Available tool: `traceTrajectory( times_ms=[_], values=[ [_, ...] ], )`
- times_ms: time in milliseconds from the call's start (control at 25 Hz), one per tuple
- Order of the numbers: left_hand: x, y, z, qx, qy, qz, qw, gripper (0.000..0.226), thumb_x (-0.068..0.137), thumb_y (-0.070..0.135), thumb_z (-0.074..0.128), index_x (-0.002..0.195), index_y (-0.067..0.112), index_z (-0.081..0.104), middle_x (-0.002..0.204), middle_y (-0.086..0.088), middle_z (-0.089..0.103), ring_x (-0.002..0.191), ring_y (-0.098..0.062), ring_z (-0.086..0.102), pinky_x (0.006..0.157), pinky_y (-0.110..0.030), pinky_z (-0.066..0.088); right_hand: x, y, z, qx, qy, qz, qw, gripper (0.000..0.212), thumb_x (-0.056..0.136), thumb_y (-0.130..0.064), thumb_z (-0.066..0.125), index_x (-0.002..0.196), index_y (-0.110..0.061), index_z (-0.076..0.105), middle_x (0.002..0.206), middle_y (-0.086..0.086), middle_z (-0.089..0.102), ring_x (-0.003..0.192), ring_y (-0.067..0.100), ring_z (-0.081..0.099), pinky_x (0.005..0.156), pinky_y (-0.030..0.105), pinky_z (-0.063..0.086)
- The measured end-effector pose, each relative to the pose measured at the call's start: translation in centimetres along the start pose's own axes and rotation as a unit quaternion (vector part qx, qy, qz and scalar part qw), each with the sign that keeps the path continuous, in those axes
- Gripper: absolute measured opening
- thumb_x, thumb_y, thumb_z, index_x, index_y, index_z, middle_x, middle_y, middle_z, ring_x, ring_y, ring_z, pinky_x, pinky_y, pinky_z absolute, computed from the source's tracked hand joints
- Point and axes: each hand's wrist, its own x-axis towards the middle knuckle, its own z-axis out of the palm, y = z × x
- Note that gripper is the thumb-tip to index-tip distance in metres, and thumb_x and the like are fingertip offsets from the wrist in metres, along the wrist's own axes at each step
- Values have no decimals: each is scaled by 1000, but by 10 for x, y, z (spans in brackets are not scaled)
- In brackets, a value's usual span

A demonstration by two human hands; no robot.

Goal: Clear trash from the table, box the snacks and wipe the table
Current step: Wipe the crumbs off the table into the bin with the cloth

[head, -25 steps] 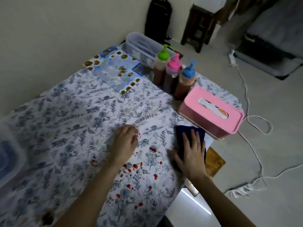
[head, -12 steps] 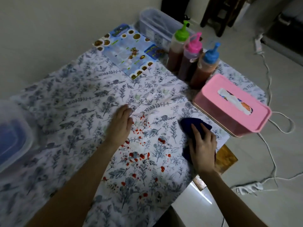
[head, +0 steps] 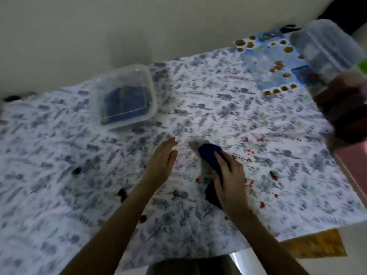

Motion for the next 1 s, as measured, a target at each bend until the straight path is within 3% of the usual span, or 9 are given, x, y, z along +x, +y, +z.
traceTrajectory(
  times_ms=[160, 240, 320, 440, 520, 640, 720, 840, 1000],
  values=[
    [-71, -76, -47, -10, 45, -92, 995, 38, 99, 24, 41, 136, 16, 47, 146, -5, 44, 130, -20, 46, 107, -30, 38, -17, -47, 55, -1, -76, -38, 996, 48, 95, -32, 32, 137, -13, 44, 137, 18, 48, 121, 30, 37, 99, 52, 44],
    [-106, -116, -67, -2, 67, -117, 991, 39, 98, 27, 40, 136, 18, 46, 146, -3, 44, 131, -21, 46, 106, -41, 43, -27, -56, 73, -40, -95, -39, 994, 49, 96, -37, 31, 138, -13, 44, 138, 18, 47, 122, 31, 37, 99, 51, 43],
    [-138, -153, -84, 9, 80, -140, 987, 41, 98, 28, 39, 137, 16, 46, 148, -4, 41, 133, -23, 44, 107, -43, 42, -35, -59, 82, -93, -109, -42, 989, 53, 96, -44, 28, 138, -15, 44, 139, 18, 45, 122, 33, 40, 99, 50, 42],
    [-177, -198, -102, 67, 92, -146, 983, 44, 98, 25, 43, 139, 10, 44, 150, -10, 38, 132, -30, 44, 106, -44, 43, -36, -52, 83, -194, -121, -64, 971, 64, 91, -58, 29, 136, -16, 47, 138, 19, 47, 116, 37, 49, 93, 48, 41],
    [-195, -227, -116, 104, 99, -134, 981, 48, 96, 30, 39, 137, 6, 45, 150, -14, 38, 133, -33, 43, 106, -45, 43, -32, -54, 83, -244, -121, -45, 961, 70, 86, -63, 31, 139, -20, 43, 142, 19, 42, 120, 39, 45, 95, 52, 39],
    [-210, -271, -140, 147, 108, -131, 974, 49, 96, 30, 37, 137, 4, 43, 152, -16, 32, 138, -34, 34, 110, -52, 37, -35, -57, 90, -243, -126, -45, 961, 74, 87, -64, 26, 147, -20, 28, 155, 18, 20, 143, 34, 16, 113, 53, 18],
    [-217, -295, -151, 164, 121, -156, 967, 53, 97, 34, 32, 140, 4, 38, 153, -17, 29, 141, -33, 27, 114, -55, 28, -40, -63, 100, -209, -128, -30, 969, 76, 90, -64, 20, 149, -16, 22, 158, 17, 13, 146, 31, 6, 118, 51, 11],
    [-225, -317, -153, 189, 116, -171, 960, 61, 97, 41, 22, 147, 6, 27, 156, -15, 25, 147, -26, 19, 121, -49, 14, -49, -86, 126, -163, -87, 29, 982, 74, 92, -62, 19, 150, -15, 22, 158, 18, 11, 147, 33, 3, 119, 52, 6],
    [-224, -319, -152, 195, 118, -188, 955, 62, 95, 40, 25, 147, 7, 27, 157, -12, 24, 147, -22, 16, 122, -42, 8, -53, -119, 154, -136, -47, 93, 985, 73, 92, -62, 18, 149, -17, 24, 157, 20, 12, 145, 36, 6, 118, 55, 10]
  ],
)
